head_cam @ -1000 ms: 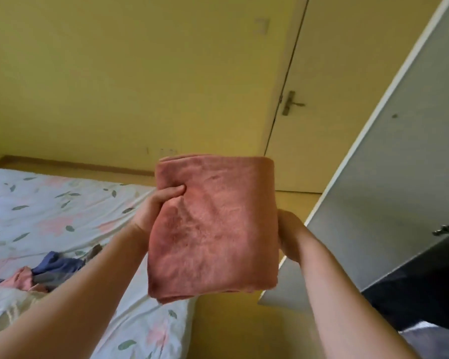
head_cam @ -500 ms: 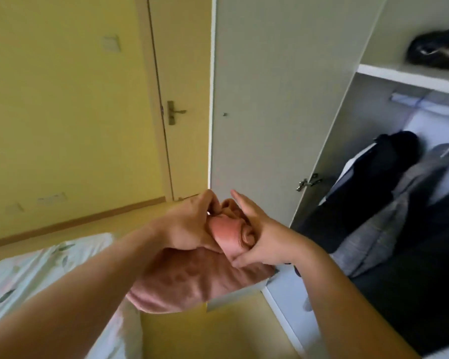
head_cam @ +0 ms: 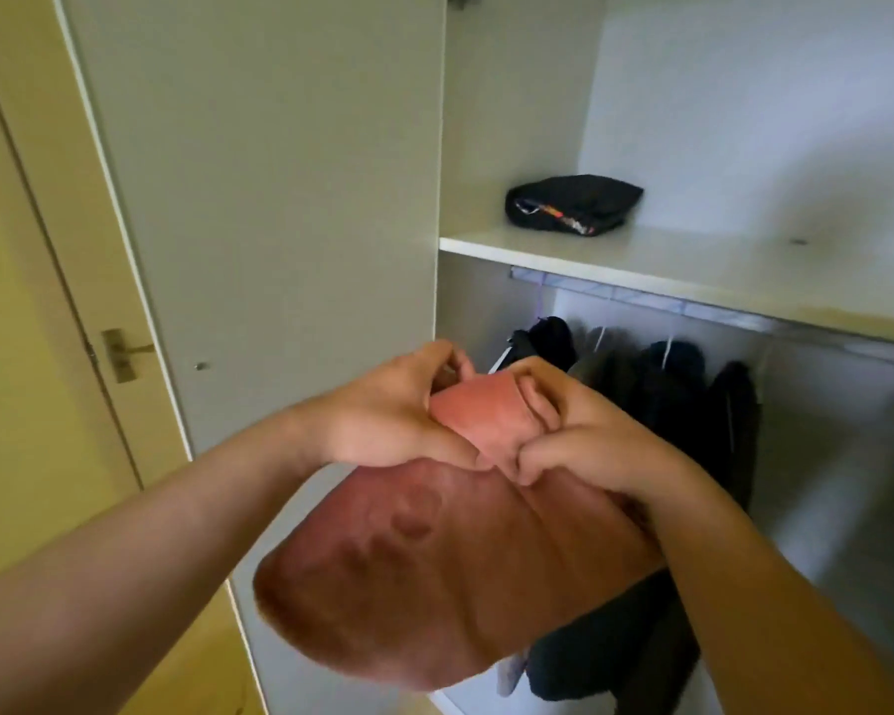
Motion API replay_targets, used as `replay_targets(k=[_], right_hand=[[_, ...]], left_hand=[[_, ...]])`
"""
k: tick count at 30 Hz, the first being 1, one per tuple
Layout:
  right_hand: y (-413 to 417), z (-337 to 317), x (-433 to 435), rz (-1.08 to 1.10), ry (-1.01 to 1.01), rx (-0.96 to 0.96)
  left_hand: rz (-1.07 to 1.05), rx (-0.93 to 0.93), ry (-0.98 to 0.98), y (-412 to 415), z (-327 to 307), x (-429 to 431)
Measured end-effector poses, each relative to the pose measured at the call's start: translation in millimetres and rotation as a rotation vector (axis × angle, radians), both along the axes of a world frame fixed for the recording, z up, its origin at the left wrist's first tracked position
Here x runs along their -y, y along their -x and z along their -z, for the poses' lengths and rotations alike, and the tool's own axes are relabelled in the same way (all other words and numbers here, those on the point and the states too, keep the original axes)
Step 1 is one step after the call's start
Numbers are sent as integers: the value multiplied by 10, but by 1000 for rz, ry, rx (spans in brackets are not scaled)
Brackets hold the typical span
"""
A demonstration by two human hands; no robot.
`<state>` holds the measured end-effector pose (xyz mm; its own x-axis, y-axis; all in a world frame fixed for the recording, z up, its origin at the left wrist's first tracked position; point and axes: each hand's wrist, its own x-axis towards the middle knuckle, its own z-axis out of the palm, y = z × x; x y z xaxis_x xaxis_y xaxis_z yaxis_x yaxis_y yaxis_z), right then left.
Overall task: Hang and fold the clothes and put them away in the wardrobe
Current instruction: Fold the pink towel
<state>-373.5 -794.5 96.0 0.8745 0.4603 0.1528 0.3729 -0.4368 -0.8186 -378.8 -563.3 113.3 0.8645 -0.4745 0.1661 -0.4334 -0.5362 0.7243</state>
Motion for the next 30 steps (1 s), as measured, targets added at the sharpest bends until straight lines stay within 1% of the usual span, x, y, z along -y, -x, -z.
replay_targets(k=[3,5,9,10,12,14,16,19,20,22,24,26,28,30], right_hand=[[-14,-543,310,150,-24,129],[-4,-861,505,227,-56,187],[78,-1424,909,331,-92,267],[105,-1538,1024,356,-111,285],[155,-1725,1235,381,-172,304],[172,-1896,1431,360,-257,308],[143,-2086,1611,315,-353,303],[-4,-2352,1949,270,-503,231],[-60,-2407,2055,265,-532,190],[-173,-2470,2247,264,-570,142],[-280,-2476,2415,261,-608,143],[-438,-2441,2578,271,-590,143],[-566,-2426,2677,328,-574,157],[-695,-2462,2737,388,-551,231]], left_hand=[[92,4,39,-184,-551,297],[216,-32,53,-289,-880,461],[577,-96,-163,-446,-1423,708],[622,-101,-190,-478,-1520,781],[667,-125,-177,-536,-1686,959],[711,-205,-146,-578,-1866,1157],[701,-274,-65,-620,-2036,1324],[559,-342,119,-740,-2244,1546],[507,-379,132,-790,-2294,1625],[470,-398,73,-872,-2399,1805],[491,-346,-24,-972,-2497,2012],[484,-243,-85,-1117,-2582,2206],[406,-62,-81,-1259,-2657,2355],[299,211,-108,-1388,-2719,2470]])
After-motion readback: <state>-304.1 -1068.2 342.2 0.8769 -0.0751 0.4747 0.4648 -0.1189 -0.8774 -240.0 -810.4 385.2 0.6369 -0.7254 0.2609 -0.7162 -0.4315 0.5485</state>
